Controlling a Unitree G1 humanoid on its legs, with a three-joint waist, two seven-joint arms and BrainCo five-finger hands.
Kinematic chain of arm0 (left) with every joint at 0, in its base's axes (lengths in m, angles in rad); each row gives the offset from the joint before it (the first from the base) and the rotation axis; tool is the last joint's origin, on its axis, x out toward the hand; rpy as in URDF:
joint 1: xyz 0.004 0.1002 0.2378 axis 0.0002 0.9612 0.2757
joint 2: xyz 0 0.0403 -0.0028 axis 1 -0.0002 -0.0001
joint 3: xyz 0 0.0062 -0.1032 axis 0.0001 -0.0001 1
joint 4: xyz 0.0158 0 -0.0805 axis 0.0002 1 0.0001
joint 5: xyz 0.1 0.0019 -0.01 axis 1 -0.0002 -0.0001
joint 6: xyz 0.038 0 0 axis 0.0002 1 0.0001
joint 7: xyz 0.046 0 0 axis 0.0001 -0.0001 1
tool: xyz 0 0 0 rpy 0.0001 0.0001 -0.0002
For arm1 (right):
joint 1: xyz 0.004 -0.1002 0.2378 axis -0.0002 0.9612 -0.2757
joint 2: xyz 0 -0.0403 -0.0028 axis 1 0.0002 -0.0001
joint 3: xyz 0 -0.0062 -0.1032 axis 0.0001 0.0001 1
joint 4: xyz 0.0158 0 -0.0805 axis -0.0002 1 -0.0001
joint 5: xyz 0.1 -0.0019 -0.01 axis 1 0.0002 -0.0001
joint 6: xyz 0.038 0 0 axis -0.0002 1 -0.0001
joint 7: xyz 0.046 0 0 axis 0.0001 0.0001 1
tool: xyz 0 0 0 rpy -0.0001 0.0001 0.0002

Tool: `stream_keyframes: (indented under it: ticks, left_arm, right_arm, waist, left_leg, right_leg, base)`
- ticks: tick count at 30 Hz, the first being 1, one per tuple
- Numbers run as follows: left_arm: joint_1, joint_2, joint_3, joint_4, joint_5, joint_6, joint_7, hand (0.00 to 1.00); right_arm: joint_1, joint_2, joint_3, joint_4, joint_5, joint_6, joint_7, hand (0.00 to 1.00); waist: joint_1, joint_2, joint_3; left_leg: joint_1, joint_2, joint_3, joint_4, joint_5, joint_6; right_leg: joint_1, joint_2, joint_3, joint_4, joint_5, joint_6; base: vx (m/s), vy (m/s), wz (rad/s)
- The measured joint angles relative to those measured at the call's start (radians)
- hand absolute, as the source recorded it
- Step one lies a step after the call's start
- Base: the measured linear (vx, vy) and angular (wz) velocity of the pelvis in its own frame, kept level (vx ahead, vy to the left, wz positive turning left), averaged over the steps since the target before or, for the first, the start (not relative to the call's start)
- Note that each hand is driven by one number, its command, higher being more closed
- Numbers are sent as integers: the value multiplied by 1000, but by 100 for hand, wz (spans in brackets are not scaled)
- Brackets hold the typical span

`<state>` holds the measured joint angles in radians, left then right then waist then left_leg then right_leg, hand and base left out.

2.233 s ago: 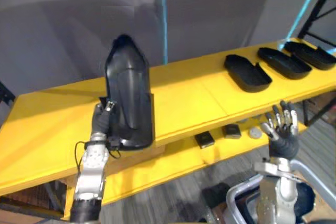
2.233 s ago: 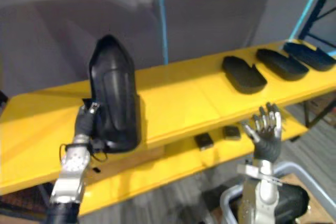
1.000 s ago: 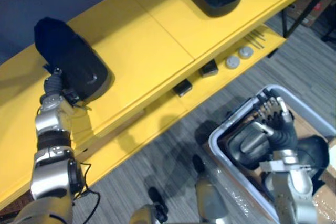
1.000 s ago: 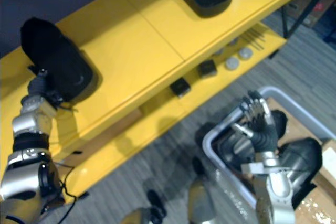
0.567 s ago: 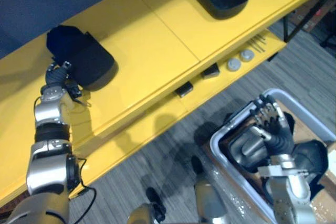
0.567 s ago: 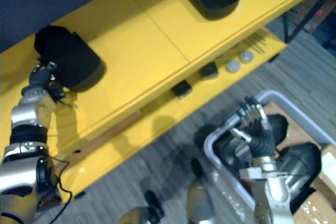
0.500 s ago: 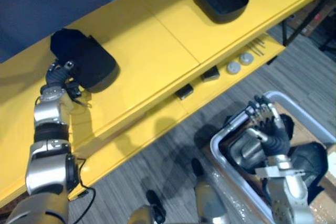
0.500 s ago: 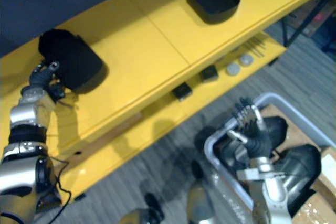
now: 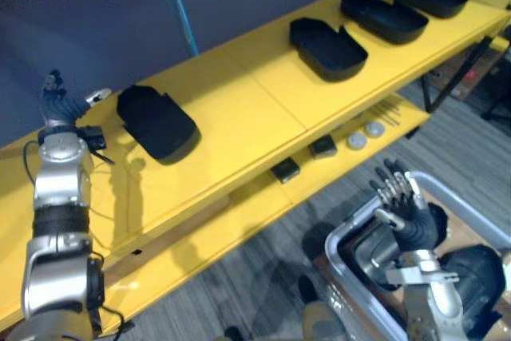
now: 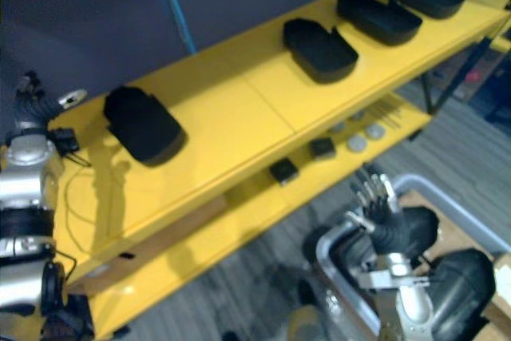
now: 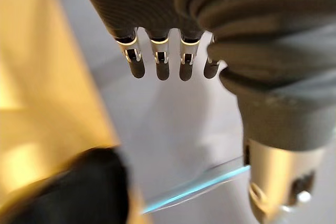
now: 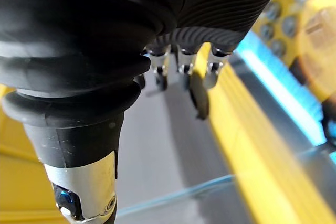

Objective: Walk over and take plastic housings, then place them on the shelf

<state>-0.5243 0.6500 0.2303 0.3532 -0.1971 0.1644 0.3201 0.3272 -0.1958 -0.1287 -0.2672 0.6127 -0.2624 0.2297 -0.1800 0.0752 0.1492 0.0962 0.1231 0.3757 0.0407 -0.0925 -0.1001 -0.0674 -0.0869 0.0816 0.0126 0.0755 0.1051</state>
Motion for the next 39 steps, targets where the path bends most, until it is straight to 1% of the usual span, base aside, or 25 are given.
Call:
stream_keyframes:
  ticks: [1, 3, 4, 6, 7, 8, 9, 11, 12, 13, 14, 19, 21, 23, 24, 26, 27, 29, 30, 32, 33, 34, 35, 37, 39]
  left_arm:
    - [65, -31, 27, -35, -3, -36, 34, 0]
    - [113, -70, 56, -63, -2, -69, 69, 0]
    - [176, -115, 85, -119, -2, -106, 99, 0]
    - [261, -158, 92, -213, -1, -146, 142, 0]
    - [289, -182, 102, -251, -1, -162, 146, 0]
    - [359, -245, 123, -347, 4, -208, 170, 0]
    - [390, -266, 124, -385, 9, -226, 184, 0]
    - [516, -356, 125, -520, 83, -286, 238, 0]
    - [543, -376, 125, -548, 97, -306, 247, 0]
    - [588, -413, 135, -604, 111, -339, 252, 0]
    - [711, -549, 230, -749, 136, -514, 216, 0]
    - [711, -552, 230, -749, 136, -515, 216, 0]
    - [712, -587, 228, -750, 126, -512, 211, 0]
    - [716, -632, 215, -754, 108, -495, 203, 0]
    - [720, -654, 191, -757, 71, -481, 197, 0]
    - [726, -680, 158, -757, 8, -448, 178, 0]
    - [733, -693, 136, -757, -31, -427, 165, 0]
    - [752, -714, 104, -756, -42, -377, 147, 0]
    - [757, -715, 95, -755, -44, -351, 136, 0]
    - [758, -714, 69, -752, -81, -268, 99, 0]
    - [746, -709, 69, -731, -81, -240, 86, 0]
    - [738, -700, 71, -714, -82, -235, 85, 0]
    - [666, -617, 109, -611, -121, -170, 74, 0]
    - [642, -587, 127, -590, -151, -137, 71, 0]
    - [628, -573, 132, -559, -152, -132, 69, 0]
  right_arm:
    - [-1, 17, 0, 0, 8, -1, -29, 0]
    - [-2, 28, -2, 0, 16, -1, -50, 0]
    - [-9, 49, -6, 0, 20, -1, -73, 0]
    - [-27, 67, -6, 0, 11, -2, -100, 0]
    - [-31, 73, -9, 0, -1, -2, -108, 0]
    - [-40, 86, -10, 0, -33, -8, -130, 0]
    - [-44, 91, -10, 0, -46, -15, -139, 0]
    - [-60, 103, -16, 0, -100, -49, -174, 0]
    - [-63, 104, -19, 0, -110, -58, -187, 0]
    - [-70, 105, -28, 0, -117, -72, -201, 0]
    - [-137, 125, -69, 52, -157, -111, -235, 0]
    - [-136, 125, -69, 53, -157, -111, -235, 0]
    - [-133, 129, -71, 54, -157, -110, -235, 0]
    - [-126, 144, -79, 59, -156, -103, -235, 0]
    - [-116, 155, -84, 67, -155, -94, -234, 0]
    - [-102, 167, -83, 94, -155, -68, -229, 0]
    - [-97, 173, -82, 111, -155, -45, -227, 0]
    - [-92, 178, -82, 131, -154, -2, -221, 0]
    - [-91, 178, -82, 133, -153, 11, -216, 0]
    - [-88, 177, -82, 139, -149, 55, -204, 0]
    - [-89, 177, -81, 150, -143, 74, -200, 0]
    - [-91, 177, -81, 157, -137, 77, -195, 0]
    - [-99, 176, -77, 178, -135, 117, -163, 0]
    - [-105, 173, -77, 178, -135, 125, -151, 0]
    - [-108, 167, -77, 179, -135, 132, -143, 0]
  waist:
    - [10, 0, -17]
    - [18, -1, -31]
    - [33, -7, -41]
    - [50, -15, -47]
    - [57, -18, -51]
    - [73, -22, -64]
    - [84, -22, -66]
    - [101, -24, -70]
    - [111, -24, -75]
    - [119, -28, -82]
    - [177, -63, -66]
    - [175, -64, -65]
    - [179, -65, -64]
    - [179, -66, -63]
    - [178, -70, -61]
    - [178, -78, -58]
    - [178, -82, -57]
    - [177, -90, -59]
    - [176, -90, -59]
    - [168, -90, -59]
    - [167, -91, -61]
    - [167, -92, -61]
    - [166, -101, -67]
    - [164, -104, -68]
    - [162, -102, -69]
  left_leg:
    - [10, -3, -13, -11, 6, -1]
    - [12, -3, -31, -15, 9, -2]
    - [16, -3, -43, -25, 15, -3]
    - [26, -3, -65, -41, 25, -7]
    - [26, -3, -66, -42, 25, -7]
    - [24, -2, -75, -49, 29, -9]
    - [24, -3, -87, -52, 31, -9]
    - [26, -5, -113, -64, 34, -11]
    - [26, -5, -117, -69, 35, -12]
    - [25, -5, -122, -69, 35, -12]
    - [26, -10, -172, -70, 36, -10]
    - [25, -10, -167, -70, 36, -10]
    - [25, -9, -150, -71, 36, -9]
    - [24, -10, -149, -72, 36, -9]
    - [23, -8, -150, -72, 36, -10]
    - [20, -1, -152, -72, 36, -10]
    - [16, 3, -152, -71, 37, -11]
    - [4, 8, -149, -69, 37, -12]
    - [4, 9, -148, -69, 38, -12]
    - [7, 9, -152, -69, 37, -13]
    - [8, 8, -152, -70, 36, -14]
    - [7, 7, -152, -70, 35, -15]
    - [7, 3, -148, -70, 34, -15]
    - [7, 3, -144, -68, 34, -15]
    - [7, 2, -137, -67, 34, -15]
  right_leg:
    - [18, 0, -14, -12, 1, -2]
    - [32, -1, -30, -24, 3, -4]
    - [43, -1, -47, -32, 4, -5]
    - [66, -1, -64, -51, 7, -9]
    - [70, -1, -70, -57, 8, -9]
    - [73, -1, -83, -60, 9, -10]
    - [75, -2, -87, -61, 8, -10]
    - [102, -5, -112, -79, 8, -11]
    - [103, -5, -117, -83, 8, -11]
    - [104, -5, -126, -87, 8, -11]
    - [132, -12, -168, -85, -11, -14]
    - [126, -12, -164, -83, -11, -14]
    - [117, -13, -163, -82, -12, -13]
    - [118, -16, -171, -89, -13, -12]
    - [119, -16, -178, -91, -13, -12]
    - [119, -17, -193, -91, -14, -11]
    - [116, -21, -214, -91, -14, -11]
    - [107, -30, -278, -91, -9, -5]
    - [111, -30, -281, -91, -7, -2]
    - [124, -30, -299, -90, -5, 0]
    - [126, -32, -306, -90, -3, 2]
    - [126, -32, -306, -90, -3, 2]
    - [123, -36, -306, -90, 2, 6]
    - [120, -33, -303, -91, 7, 6]
    - [116, -31, -300, -91, 9, 4]
  base:
    - [42, -21, 33]
    - [20, -17, 29]
    - [18, -23, 28]
    - [11, -28, 27]
    - [17, -30, 25]
    - [18, -22, 19]
    - [27, -24, 29]
    - [25, -18, 31]
    - [41, -21, 23]
    - [32, -14, 12]
    - [28, -11, 8]
    - [-5, 0, -3]
    - [-5, 0, -13]
    - [5, -4, 3]
    - [18, -16, 10]
    - [25, -26, 7]
    - [31, -30, 2]
    - [38, -23, -1]
    - [34, -9, 1]
    - [42, -6, 13]
    - [30, 4, 11]
    - [0, 0, 0]
    - [-45, 13, -5]
    - [-47, -7, -7]
    - [-36, -17, -8]
